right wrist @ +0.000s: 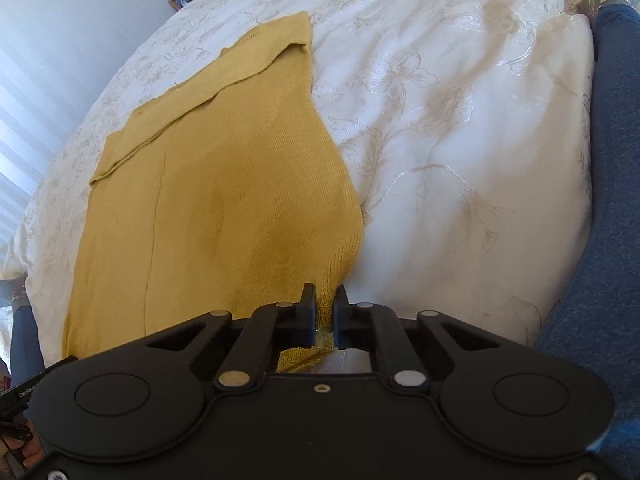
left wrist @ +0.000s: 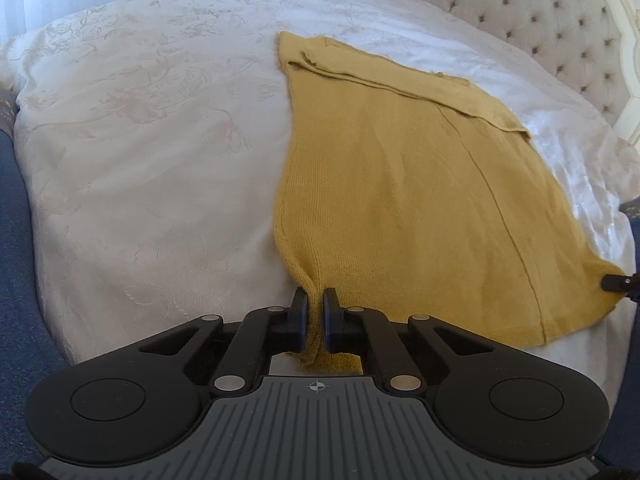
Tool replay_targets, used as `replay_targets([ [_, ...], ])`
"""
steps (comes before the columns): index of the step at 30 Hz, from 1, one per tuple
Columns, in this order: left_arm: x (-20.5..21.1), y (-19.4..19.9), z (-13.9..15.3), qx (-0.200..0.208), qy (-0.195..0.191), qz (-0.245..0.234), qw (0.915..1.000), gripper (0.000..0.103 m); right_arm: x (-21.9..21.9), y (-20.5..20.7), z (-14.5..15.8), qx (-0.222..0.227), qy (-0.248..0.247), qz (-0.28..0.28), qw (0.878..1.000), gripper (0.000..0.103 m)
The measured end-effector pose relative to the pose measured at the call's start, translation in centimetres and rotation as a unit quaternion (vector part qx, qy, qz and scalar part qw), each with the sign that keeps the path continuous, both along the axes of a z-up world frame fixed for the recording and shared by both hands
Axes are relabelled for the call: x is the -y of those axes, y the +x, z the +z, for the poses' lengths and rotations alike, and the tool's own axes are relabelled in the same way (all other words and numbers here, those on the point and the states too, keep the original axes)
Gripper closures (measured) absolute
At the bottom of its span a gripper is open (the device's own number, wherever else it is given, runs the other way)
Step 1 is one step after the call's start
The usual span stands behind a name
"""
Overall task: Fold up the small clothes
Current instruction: 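Lift the hem with both grippers and fold it toward the collar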
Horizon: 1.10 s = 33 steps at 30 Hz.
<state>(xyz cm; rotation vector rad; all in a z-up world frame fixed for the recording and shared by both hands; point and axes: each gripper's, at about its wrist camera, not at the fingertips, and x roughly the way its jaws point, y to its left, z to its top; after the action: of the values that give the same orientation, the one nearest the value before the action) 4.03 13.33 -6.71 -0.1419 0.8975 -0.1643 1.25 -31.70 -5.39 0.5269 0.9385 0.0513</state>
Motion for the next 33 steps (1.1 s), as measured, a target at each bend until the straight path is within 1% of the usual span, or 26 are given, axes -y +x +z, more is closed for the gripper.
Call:
replay_targets([
  [6,-0.8,0.7,2.4,0.032,-0.026,0.013,0.9991,0.096,0.0,0.9,2.2,0.053,0.022,-0.007,0.998,0.089],
  [13,-0.8,4.2,6.2,0.083,-0.050,0.017,0.9952,0.096,0.5,3.9,4.5,0.098,0.044,-0.016,0.994,0.089],
  [19,-0.6,9.0,8.1,0.121,-0.056,0.014,0.9910,0.096,1.5,9.4,6.1,0.136,0.055,-0.031,0.989,0.089],
  [22,-0.5,12.1,8.6,0.130,-0.061,0.018,0.9894,0.096,1.9,12.9,6.7,0.150,0.048,-0.037,0.987,0.089],
  [25,-0.8,15.4,8.4,0.125,-0.085,0.028,0.9881,0.096,2.2,16.7,6.8,0.157,0.046,-0.043,0.986,0.089],
  [28,-1.0,18.9,7.6,0.115,-0.096,0.041,0.9878,0.096,1.9,20.6,6.5,0.162,0.036,-0.046,0.985,0.089],
  [33,-0.6,23.5,6.3,0.107,-0.084,0.048,0.9896,0.096,0.8,26.5,5.3,0.161,0.017,-0.047,0.986,0.089],
])
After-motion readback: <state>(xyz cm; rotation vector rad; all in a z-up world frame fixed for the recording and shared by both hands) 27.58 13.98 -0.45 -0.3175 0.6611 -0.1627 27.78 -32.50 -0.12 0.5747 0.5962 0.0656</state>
